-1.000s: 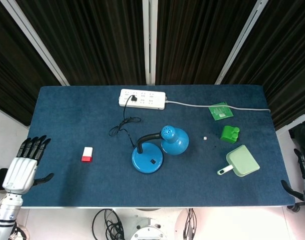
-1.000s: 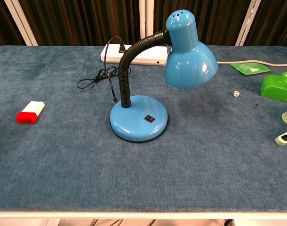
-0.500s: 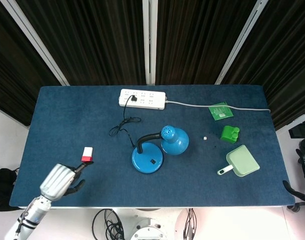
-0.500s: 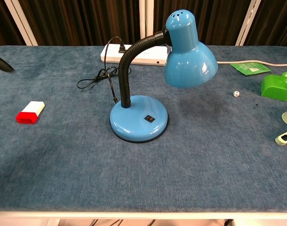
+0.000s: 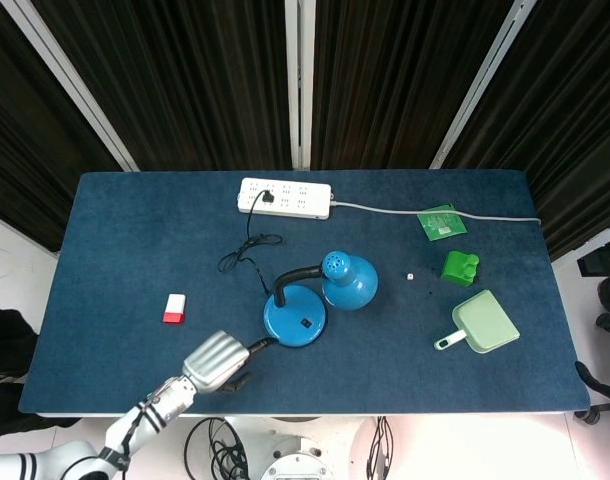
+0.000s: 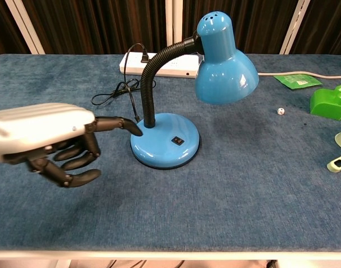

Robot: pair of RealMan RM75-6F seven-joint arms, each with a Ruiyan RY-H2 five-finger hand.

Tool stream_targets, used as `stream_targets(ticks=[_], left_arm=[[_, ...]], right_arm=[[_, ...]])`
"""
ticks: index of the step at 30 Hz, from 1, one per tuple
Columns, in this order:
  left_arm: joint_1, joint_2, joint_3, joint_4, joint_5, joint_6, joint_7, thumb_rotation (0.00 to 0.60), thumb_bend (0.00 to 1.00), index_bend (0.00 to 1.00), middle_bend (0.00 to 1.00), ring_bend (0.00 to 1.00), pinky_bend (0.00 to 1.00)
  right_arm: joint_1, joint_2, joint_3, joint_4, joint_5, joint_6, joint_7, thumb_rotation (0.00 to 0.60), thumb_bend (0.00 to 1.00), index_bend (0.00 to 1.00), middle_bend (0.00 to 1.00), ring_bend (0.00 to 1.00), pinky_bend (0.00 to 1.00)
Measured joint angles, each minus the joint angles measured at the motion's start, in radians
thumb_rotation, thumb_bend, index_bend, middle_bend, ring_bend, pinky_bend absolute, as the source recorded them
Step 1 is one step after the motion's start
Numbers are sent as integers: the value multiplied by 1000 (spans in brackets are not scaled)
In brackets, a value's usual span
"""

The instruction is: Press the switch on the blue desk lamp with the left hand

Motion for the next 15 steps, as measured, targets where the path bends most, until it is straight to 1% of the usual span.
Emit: stream_targets(ticks=[6, 9, 15], left_arm=[[-52, -80, -43, 27, -205, -40, 114, 600, 427, 83, 814, 803, 918], [-86, -118, -60, 37, -280, -51, 160, 600, 427, 80, 816, 806, 918], [-142, -168, -76, 63, -340, -70, 178, 600, 429, 56, 824, 808, 918]], right_arm=[[-1, -2, 1, 21, 1, -4, 24, 600, 152, 0, 0, 0, 0], [1, -3, 3, 25, -4, -1, 30, 600, 152, 0, 0, 0, 0], [4, -9, 10, 32, -16, 15, 44, 600, 152, 0, 0, 0, 0]])
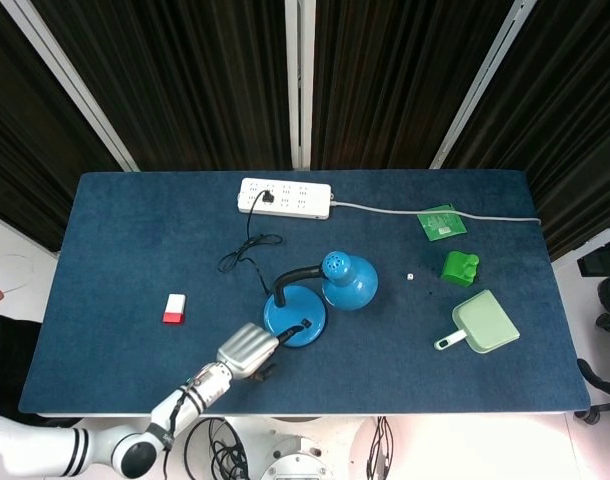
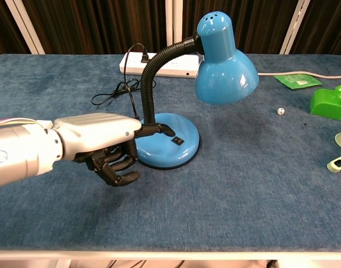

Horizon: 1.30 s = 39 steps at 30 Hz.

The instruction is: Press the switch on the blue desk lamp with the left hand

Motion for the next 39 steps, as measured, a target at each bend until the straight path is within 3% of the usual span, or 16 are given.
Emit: stream_targets(ticks=[15, 39], left_arm=[[-116, -60, 8, 40, -214, 21, 107, 600, 441, 38, 830, 810, 917], [-164, -62, 72, 45, -224, 74, 122, 600, 443, 42, 830, 811, 917]], right_arm=[[0, 6, -1, 6, 5, -10, 16, 600, 152, 0, 0, 0, 0], [1, 6, -3, 12, 6, -17, 21, 600, 152, 0, 0, 0, 0]])
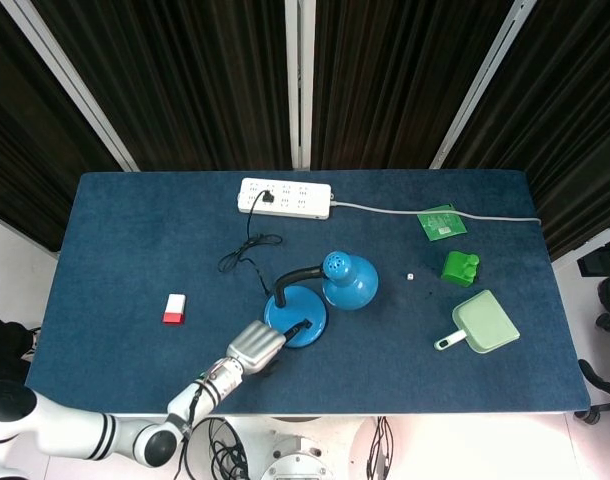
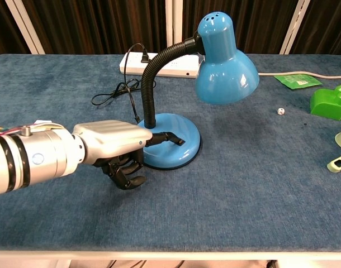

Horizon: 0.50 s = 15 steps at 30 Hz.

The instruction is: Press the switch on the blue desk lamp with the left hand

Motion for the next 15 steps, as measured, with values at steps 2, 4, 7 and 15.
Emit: stream_targets(ticks=[2, 4, 7, 15], left_arm=[[-3, -4, 8, 2, 10, 14, 21, 600, 445, 42, 830, 811, 917], [-6, -10, 20, 6, 23, 34, 57, 600, 446, 42, 830, 811, 917], [-12, -24, 37, 12, 36, 65, 121, 600, 446, 42, 830, 811, 917], [-27, -73, 71, 29, 63, 126, 254, 600, 447, 42, 831, 813, 917]], right_arm=[[0, -1, 0, 3, 1, -1, 3, 600, 152, 0, 0, 0, 0], [-1, -2, 0, 5, 1, -1, 5, 600, 152, 0, 0, 0, 0], [-2, -2, -1, 8, 0, 1, 9, 600, 152, 0, 0, 0, 0], [-4, -4, -2, 17, 1, 1, 20, 600, 153, 0, 0, 0, 0]])
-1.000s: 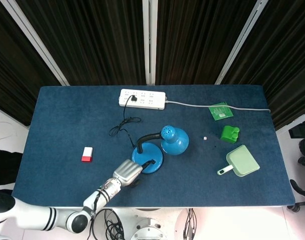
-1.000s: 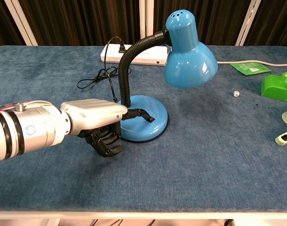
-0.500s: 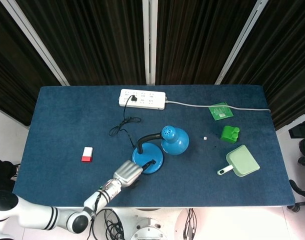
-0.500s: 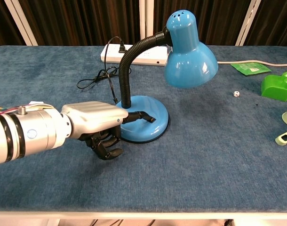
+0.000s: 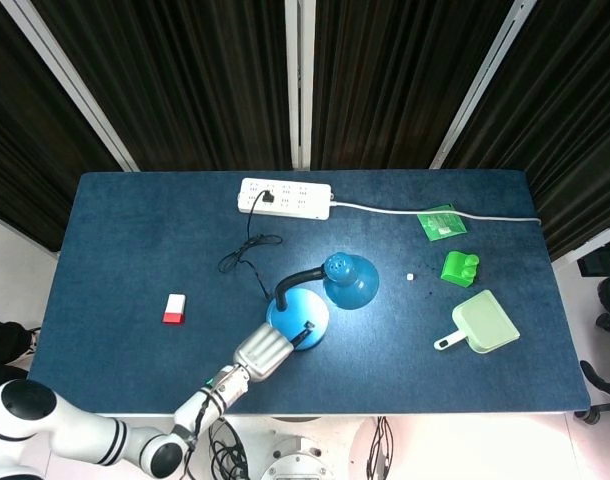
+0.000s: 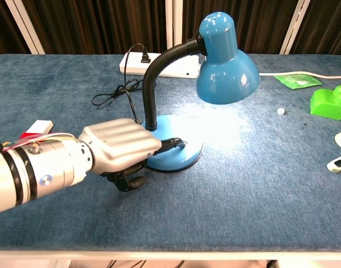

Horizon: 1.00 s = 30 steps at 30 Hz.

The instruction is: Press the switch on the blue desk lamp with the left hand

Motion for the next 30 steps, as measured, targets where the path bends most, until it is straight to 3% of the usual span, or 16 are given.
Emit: stream_targets(ticks=[11, 15, 18, 22, 24, 28, 30], left_arm=[[19, -13, 13, -6, 49, 79, 50, 600, 442, 41, 828, 811, 917], [56, 36, 33, -63, 126, 144, 27, 600, 372, 58, 796, 796, 899], [106, 106, 71, -116, 203, 212, -15, 600, 307, 150, 753, 763, 863], [196, 213, 142, -161, 329, 335, -90, 600, 268, 472, 665, 637, 733], [260, 273, 185, -166, 405, 419, -146, 600, 262, 561, 630, 593, 686], [375, 385, 239, -152, 481, 577, -294, 600, 252, 579, 500, 435, 551], [424, 424, 246, -129, 489, 632, -391, 600, 252, 451, 375, 299, 443]], right_arm=[[-3, 1, 3, 8, 2, 4, 14, 600, 153, 0, 0, 0, 0], [0, 3, 4, 3, 0, 4, 11, 600, 153, 0, 0, 0, 0], [1, 5, 5, -2, -3, 6, 6, 600, 152, 0, 0, 0, 0], [4, 6, 6, -10, -6, 6, -1, 600, 153, 0, 0, 0, 0], [4, 6, 5, -13, -9, 7, -7, 600, 152, 0, 0, 0, 0], [4, 8, 4, -30, -15, 12, -27, 600, 152, 0, 0, 0, 0], [4, 9, 2, -39, -18, 14, -38, 600, 153, 0, 0, 0, 0]])
